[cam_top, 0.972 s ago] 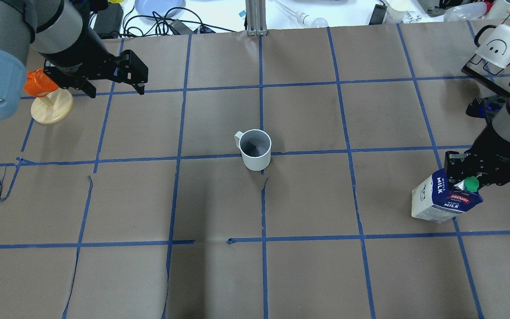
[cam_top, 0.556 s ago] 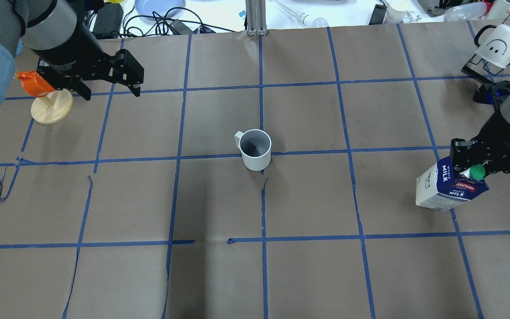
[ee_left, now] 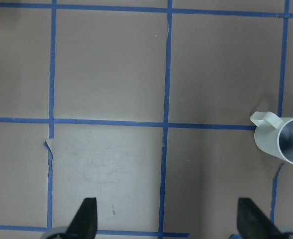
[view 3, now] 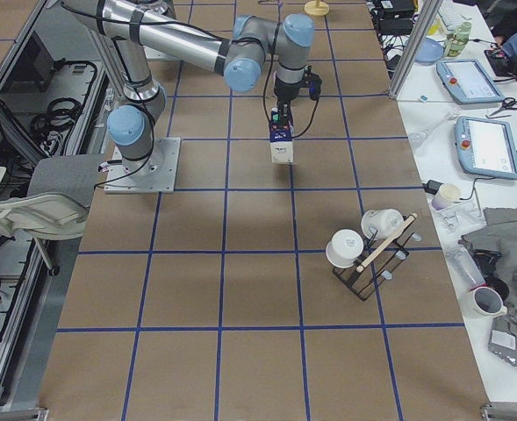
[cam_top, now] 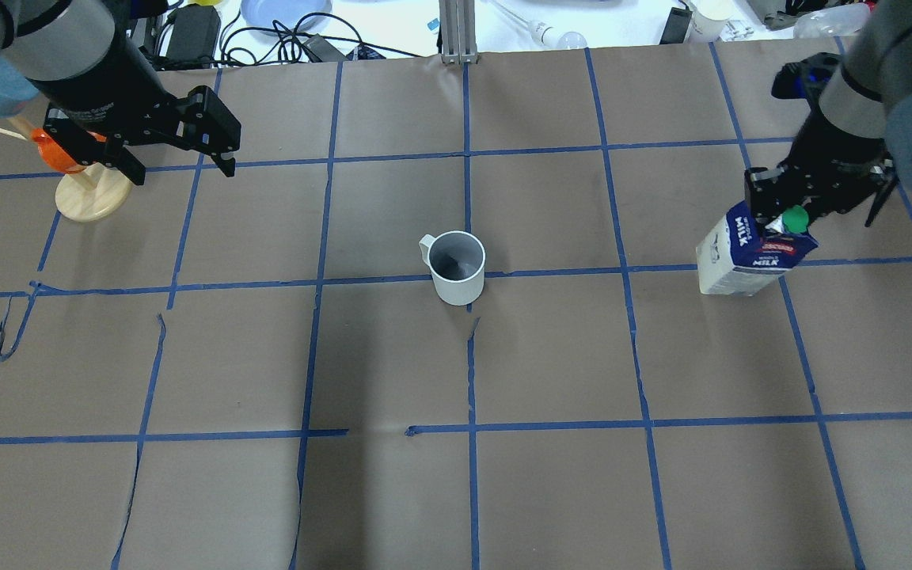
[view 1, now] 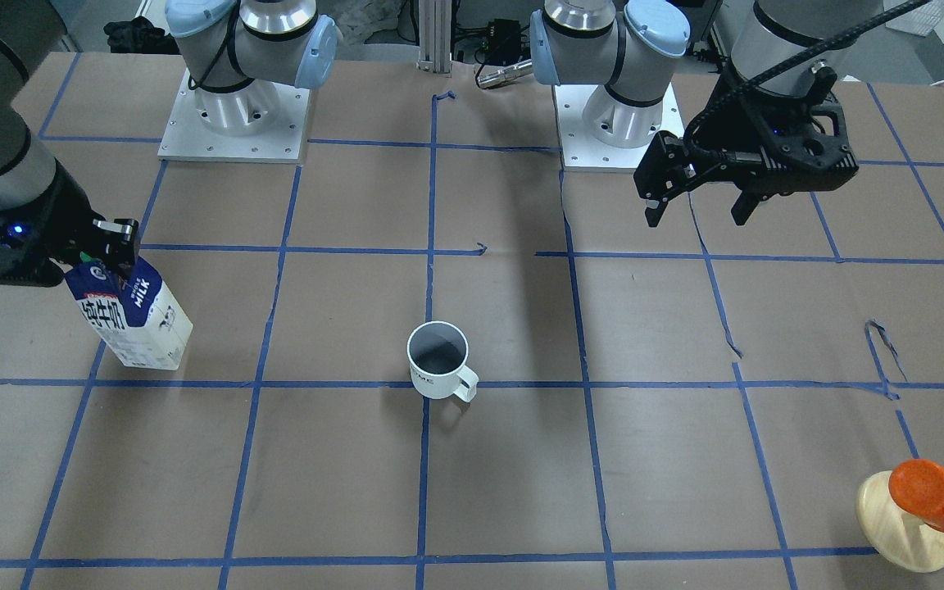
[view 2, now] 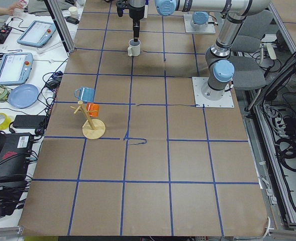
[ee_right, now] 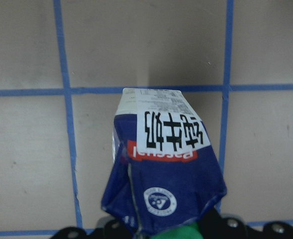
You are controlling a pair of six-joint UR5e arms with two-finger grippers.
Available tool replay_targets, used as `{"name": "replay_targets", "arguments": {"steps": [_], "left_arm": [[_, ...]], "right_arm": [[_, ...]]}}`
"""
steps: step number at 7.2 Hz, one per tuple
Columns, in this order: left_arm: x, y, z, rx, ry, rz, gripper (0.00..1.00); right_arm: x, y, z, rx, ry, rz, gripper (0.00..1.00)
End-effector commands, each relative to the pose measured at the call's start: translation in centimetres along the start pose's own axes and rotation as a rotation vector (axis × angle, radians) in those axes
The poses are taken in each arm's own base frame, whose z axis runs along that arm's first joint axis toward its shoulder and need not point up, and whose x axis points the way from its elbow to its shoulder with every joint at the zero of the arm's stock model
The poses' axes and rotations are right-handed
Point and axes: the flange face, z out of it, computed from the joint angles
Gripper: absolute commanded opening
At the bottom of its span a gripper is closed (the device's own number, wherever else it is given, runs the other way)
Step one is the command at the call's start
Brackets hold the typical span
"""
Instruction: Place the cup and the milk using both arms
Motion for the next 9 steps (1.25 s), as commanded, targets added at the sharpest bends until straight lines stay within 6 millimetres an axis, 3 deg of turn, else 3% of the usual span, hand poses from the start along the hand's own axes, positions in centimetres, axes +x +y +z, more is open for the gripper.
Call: {"name": "replay_targets", "arguments": {"steps": [1,3,5,9], "left_arm": [[0.0,-0.1,0.1,0.003,0.000,-0.001,1.00],[0.1,-0.1,0.2,0.000,0.000,0.000,1.00],[0.0,-0.1,0.3,-0.002,-0.003,-0.001,1.00],[0.0,-0.1,0.4,-0.002,-0.001,-0.001,1.00]], "right_arm": [[-6.3,-5.0,-0.6,0.002,-0.035,-0.092,0.34],[-13.2,-5.4,0.2,-0.010,-0.028,-0.162,0.34],[-18.9,-3.9,1.5,-0.035,-0.012,-0.135,0.34],[-26.5,-2.2,4.6,-0.073,0.008,0.040,0.34]]}}
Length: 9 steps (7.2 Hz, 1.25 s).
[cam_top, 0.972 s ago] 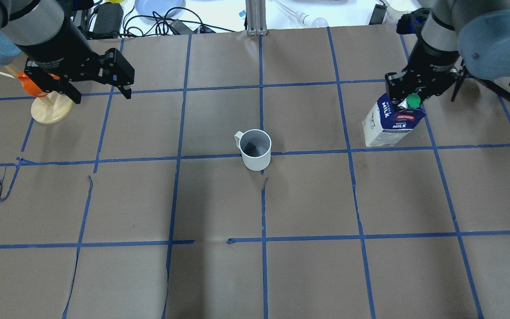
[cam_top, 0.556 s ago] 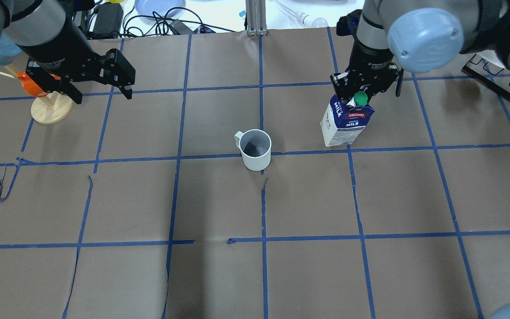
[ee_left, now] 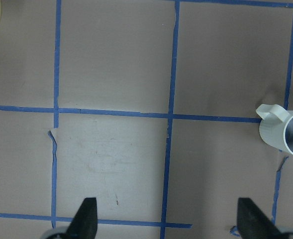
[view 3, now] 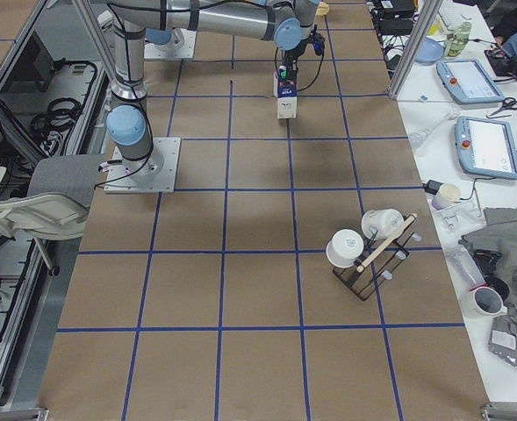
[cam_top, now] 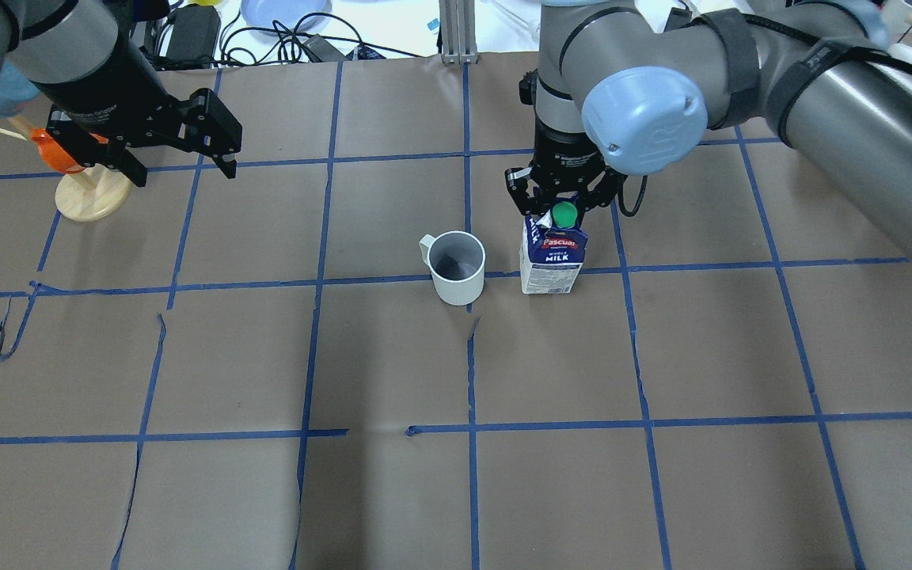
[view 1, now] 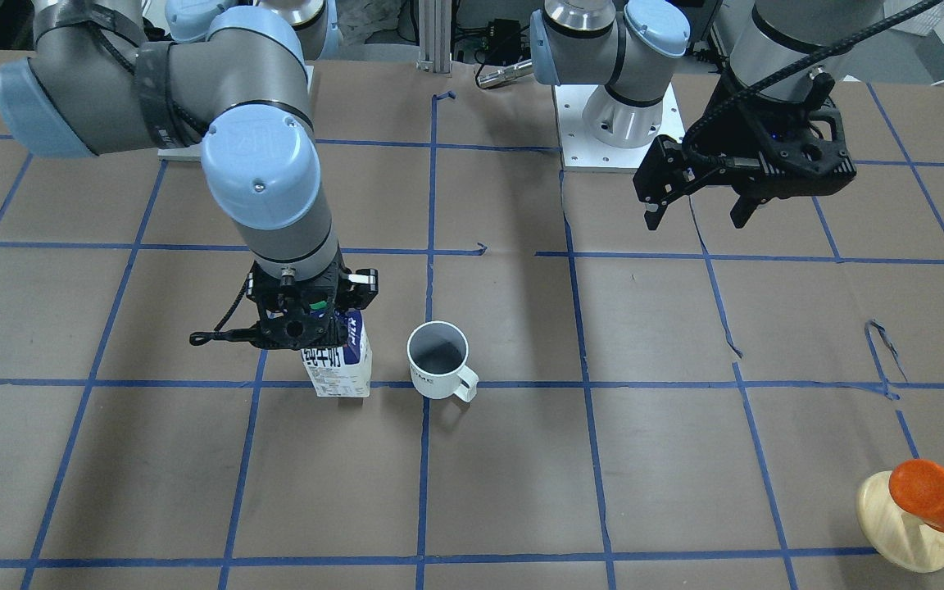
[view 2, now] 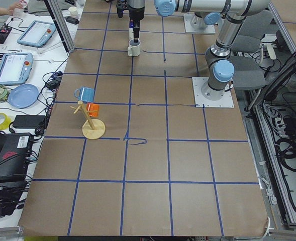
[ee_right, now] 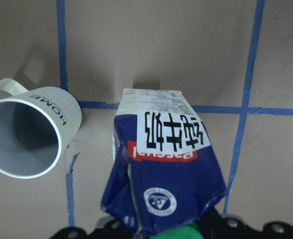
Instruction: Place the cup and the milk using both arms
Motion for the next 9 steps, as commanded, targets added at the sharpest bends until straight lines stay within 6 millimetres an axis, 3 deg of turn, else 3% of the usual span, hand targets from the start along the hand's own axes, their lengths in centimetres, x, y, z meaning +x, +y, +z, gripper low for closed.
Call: {"name": "replay_targets", "arguments": {"steps": [1,5,7,9], "left_arm": [[0.0,0.0,0.0,0.000,0.000,0.000,1.00],[-0.2,0.0,-0.1,0.001,0.000,-0.003,1.00],[-0.2,0.0,-0.1,0.001,0.000,-0.003,1.00],[-0.2,0.0,0.0,0.000,0.000,-0.003,1.00]], "right_arm": [[-2.7,0.1,1.7,-0.016,0.010,0.055,0.34],[-2.7,0.1,1.5,-0.011,0.011,0.049,0.36],[-2.7,0.1,1.8,-0.014,0.016,0.028,1.00],[-2.1,0.2,0.2,0.012,0.016,0.034,1.00]]}}
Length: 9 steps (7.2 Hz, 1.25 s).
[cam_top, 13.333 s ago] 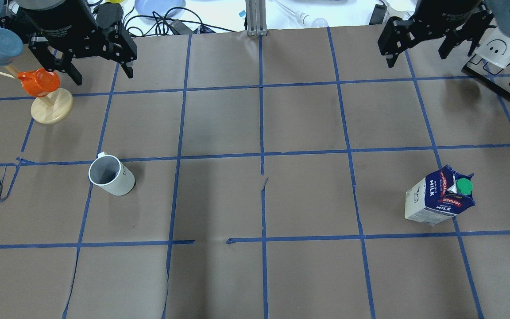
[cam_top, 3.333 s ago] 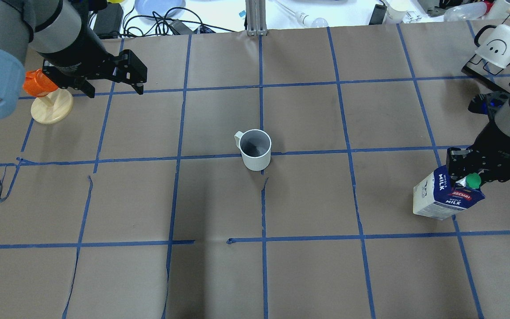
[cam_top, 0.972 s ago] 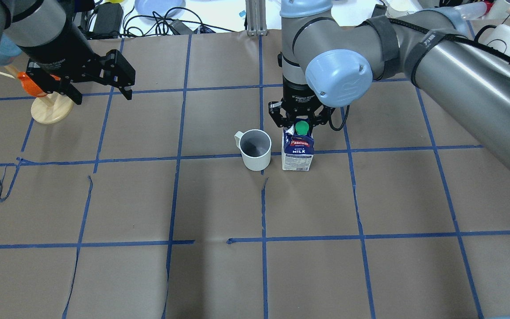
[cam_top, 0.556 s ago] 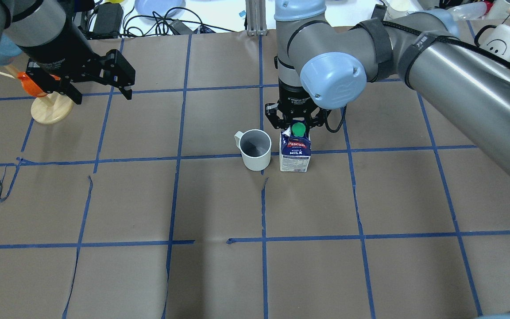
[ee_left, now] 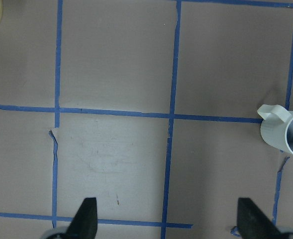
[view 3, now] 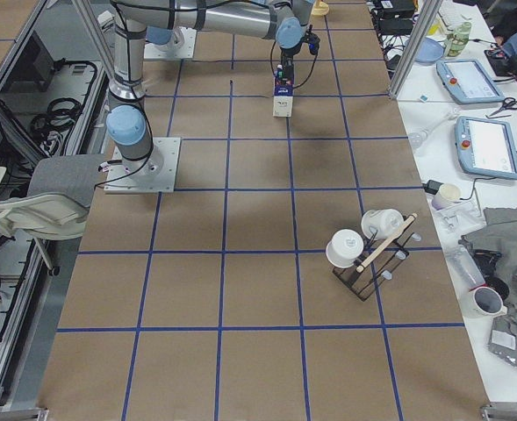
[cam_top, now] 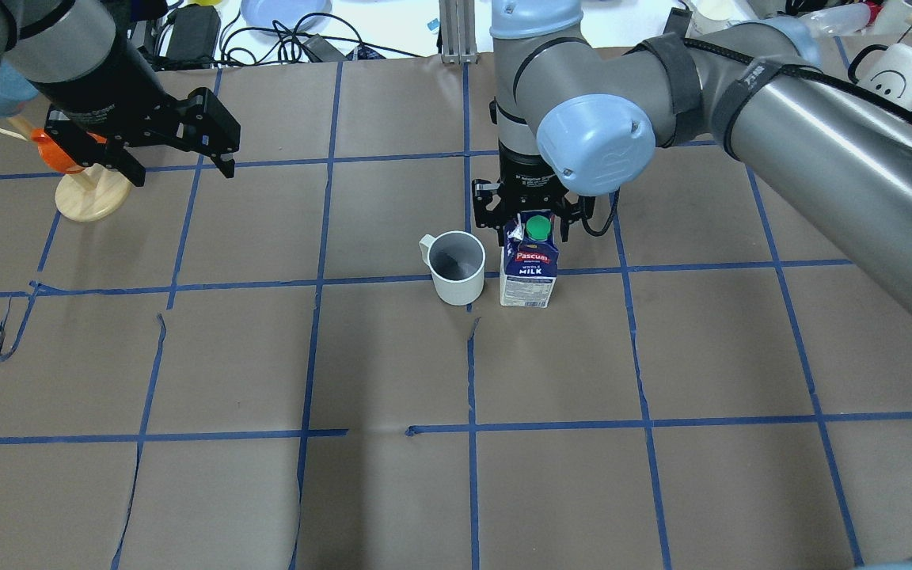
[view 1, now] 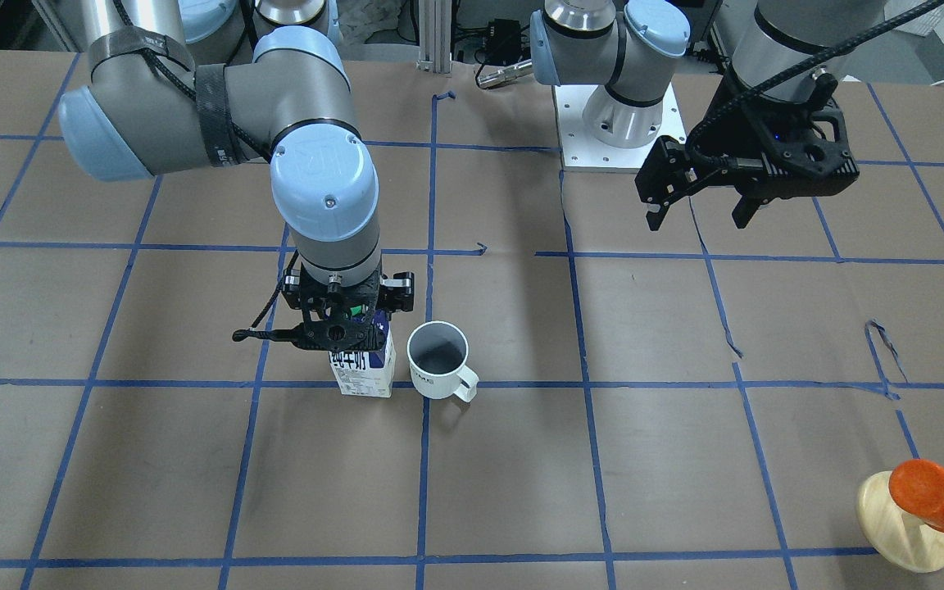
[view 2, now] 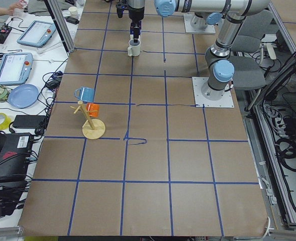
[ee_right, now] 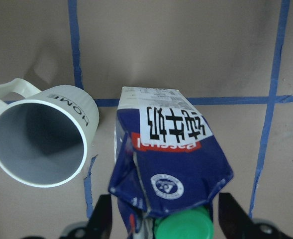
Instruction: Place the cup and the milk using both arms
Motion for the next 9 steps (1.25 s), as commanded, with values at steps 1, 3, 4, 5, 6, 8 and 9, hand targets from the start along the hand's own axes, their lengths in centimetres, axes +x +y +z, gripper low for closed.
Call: {"name": "replay_targets", "arguments": {"steps": [1,3,4,5,6,8,9], "left_arm": [[0.0,0.0,0.0,-0.001,0.000,0.000,1.00],[0.0,0.0,0.1,-0.002,0.000,0.000,1.00],[0.0,0.0,0.0,-0.001,0.000,0.000,1.00],[0.0,0.0,0.0,-0.001,0.000,0.000,1.00],[0.1,0.0,0.0,-0.001,0.000,0.001,1.00],[0.1,-0.1,0.3,-0.005,0.000,0.000,1.00],[0.2,-0.1,0.3,-0.004,0.002,0.001,1.00]], "right_arm": [[1.1,1.2,-4.8,0.084,-0.021,-0.012,1.00],[5.4,2.9,-11.4,0.188,-0.041,-0.003,1.00],[8.6,3.9,-13.7,0.227,-0.048,0.041,1.00],[11.3,4.5,-14.8,0.252,-0.036,-0.018,1.00],[13.7,5.5,-14.8,0.255,-0.024,-0.091,1.00],[16.2,8.9,-14.6,0.265,-0.022,-0.076,0.99],[16.1,8.9,-13.8,0.254,-0.025,-0.069,1.00]]}}
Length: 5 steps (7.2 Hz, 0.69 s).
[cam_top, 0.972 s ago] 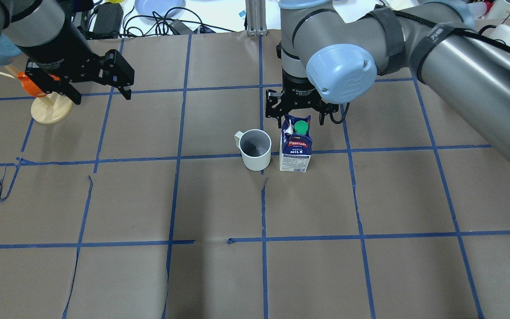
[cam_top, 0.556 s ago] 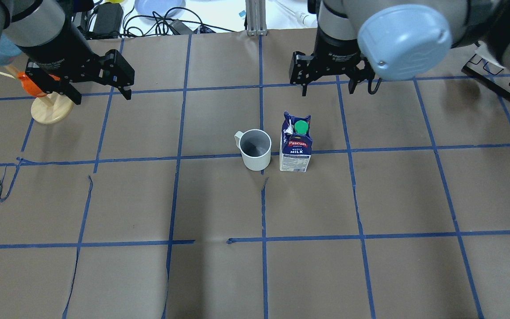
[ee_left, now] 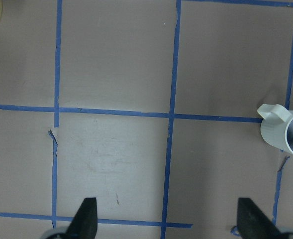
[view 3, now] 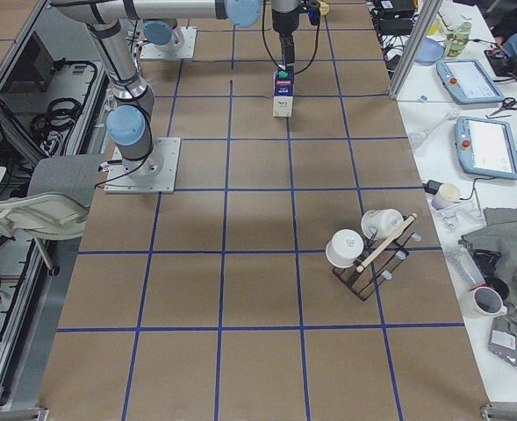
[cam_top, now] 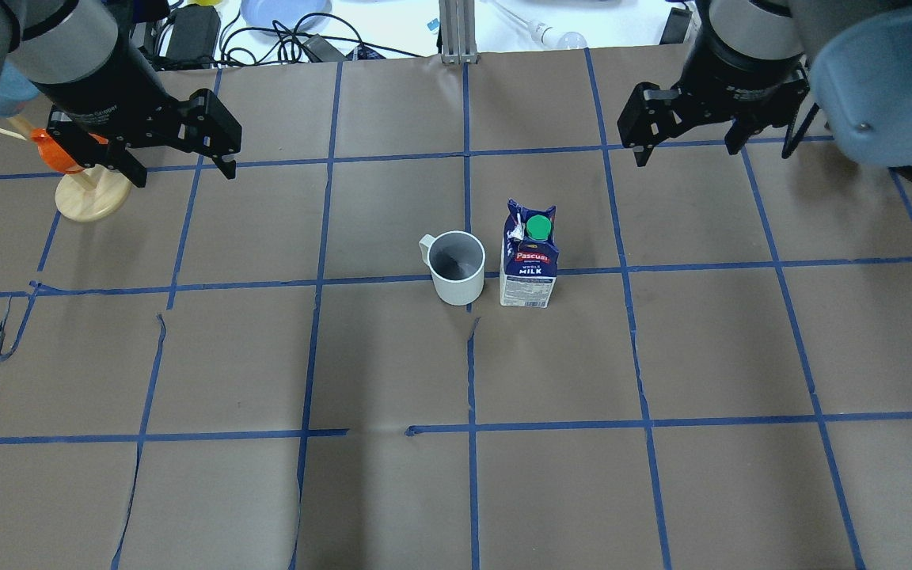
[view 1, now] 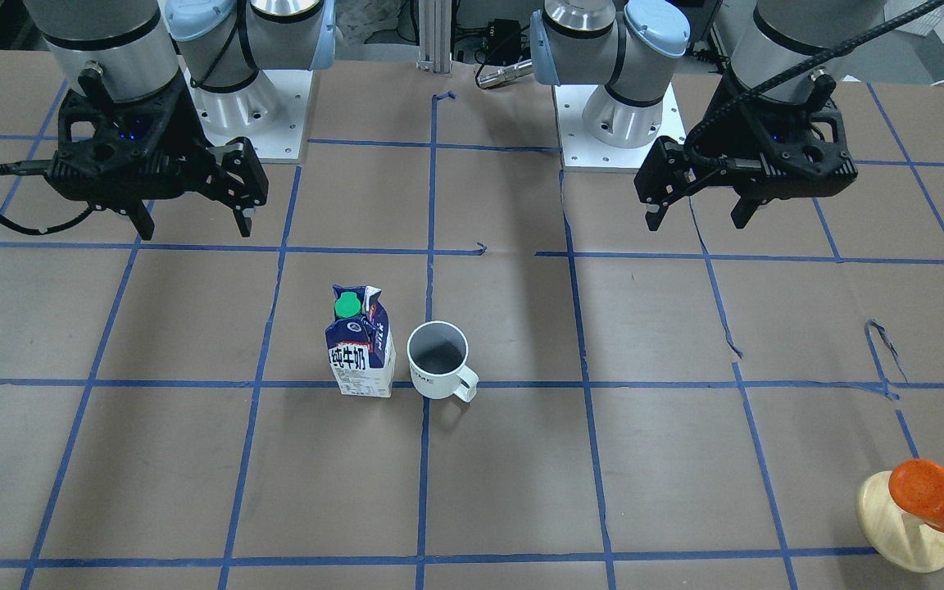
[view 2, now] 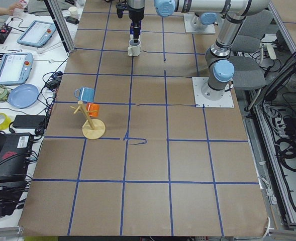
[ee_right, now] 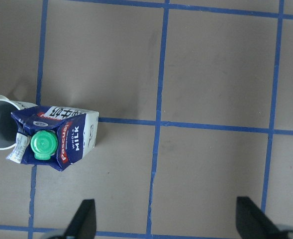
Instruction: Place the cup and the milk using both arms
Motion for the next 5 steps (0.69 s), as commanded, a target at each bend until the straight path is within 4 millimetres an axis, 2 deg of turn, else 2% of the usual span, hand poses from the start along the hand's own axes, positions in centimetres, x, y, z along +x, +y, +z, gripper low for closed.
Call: {"name": "replay_targets", "arguments": {"steps": [1,5], "left_arm": [[0.1,-0.1,0.1,-0.001,0.001,0.001,1.00],[0.1,-0.1,0.2,-0.003,0.003,0.001,1.00]], "right_arm": [[0.4,0.5,-0.6,0.006,0.001,0.009,1.00],[0.6,-0.9,-1.6,-0.052,-0.013,0.060,1.00]]}}
